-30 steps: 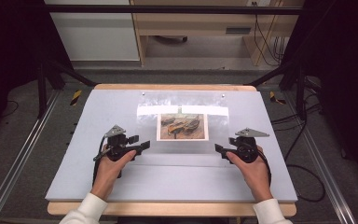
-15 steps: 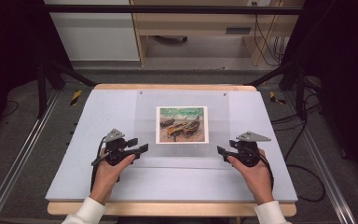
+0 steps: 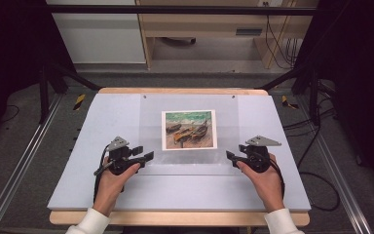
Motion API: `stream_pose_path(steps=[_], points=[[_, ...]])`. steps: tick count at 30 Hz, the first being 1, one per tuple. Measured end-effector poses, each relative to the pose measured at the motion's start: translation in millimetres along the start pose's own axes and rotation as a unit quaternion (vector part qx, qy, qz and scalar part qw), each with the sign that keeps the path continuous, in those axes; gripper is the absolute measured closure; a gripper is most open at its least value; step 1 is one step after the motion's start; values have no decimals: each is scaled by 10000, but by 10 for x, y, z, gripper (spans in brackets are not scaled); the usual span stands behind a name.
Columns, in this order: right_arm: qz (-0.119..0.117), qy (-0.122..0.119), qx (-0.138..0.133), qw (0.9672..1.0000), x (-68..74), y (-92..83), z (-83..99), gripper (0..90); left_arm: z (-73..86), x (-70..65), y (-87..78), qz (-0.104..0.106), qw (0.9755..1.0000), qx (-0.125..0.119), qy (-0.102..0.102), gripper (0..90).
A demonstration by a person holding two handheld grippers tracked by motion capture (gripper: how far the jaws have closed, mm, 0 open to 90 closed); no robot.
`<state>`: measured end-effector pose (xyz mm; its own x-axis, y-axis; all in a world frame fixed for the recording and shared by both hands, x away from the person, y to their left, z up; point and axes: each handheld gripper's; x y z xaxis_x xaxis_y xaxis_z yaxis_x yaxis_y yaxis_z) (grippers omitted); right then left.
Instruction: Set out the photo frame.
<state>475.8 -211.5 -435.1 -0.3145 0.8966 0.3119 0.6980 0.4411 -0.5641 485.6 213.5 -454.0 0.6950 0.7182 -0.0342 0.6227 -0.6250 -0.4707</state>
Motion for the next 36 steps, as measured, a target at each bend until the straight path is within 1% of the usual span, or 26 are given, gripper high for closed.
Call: stream_pose_path(steps=[1,5,7,8,12,13,19,23,25,28,32,36], points=[[6,11,3,10000,6,-4,5,409,1,-2,-2,2,10000,3,10,405],[0,-102,5,9999,-10,-25,34,417,2,-18,-4,7,10000,28,38,413],[14,-61,17,10000,-6,-39,43,427,5,-29,-11,-14,10000,31,44,414],[26,-110,-2,9999,-5,-41,48,427,6,-31,-15,-12,10000,45,54,417],[35,-111,-31,9999,-6,-65,71,455,10,-58,-34,-38,9999,99,125,424],[42,-74,-31,10000,0,-76,81,461,12,-63,-40,-44,9998,110,137,428],[115,-162,-77,9998,13,-111,118,493,29,-88,-72,-60,9997,149,185,452],[126,-172,-88,9997,13,-137,140,522,40,-98,-92,-52,9996,173,209,470],[130,-143,-77,9998,21,-150,150,532,45,-104,-99,-55,9996,180,215,478],[167,-223,-79,9996,20,-159,159,540,51,-114,-105,-69,9996,186,212,483],[169,-173,-84,9997,29,-167,170,548,59,-111,-112,-49,9997,175,189,492],[182,-215,-87,9996,23,-177,179,558,63,-115,-118,-53,9996,182,187,500]])
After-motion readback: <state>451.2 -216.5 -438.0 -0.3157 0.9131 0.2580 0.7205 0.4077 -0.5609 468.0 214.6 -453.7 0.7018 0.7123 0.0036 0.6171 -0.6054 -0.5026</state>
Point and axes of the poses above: each handheld gripper's, and its own axes: y roughly forward along the jaws, z roughly out of its underside, x roughly to its left, and after that the axes turned 15 degrees about y, right-handed
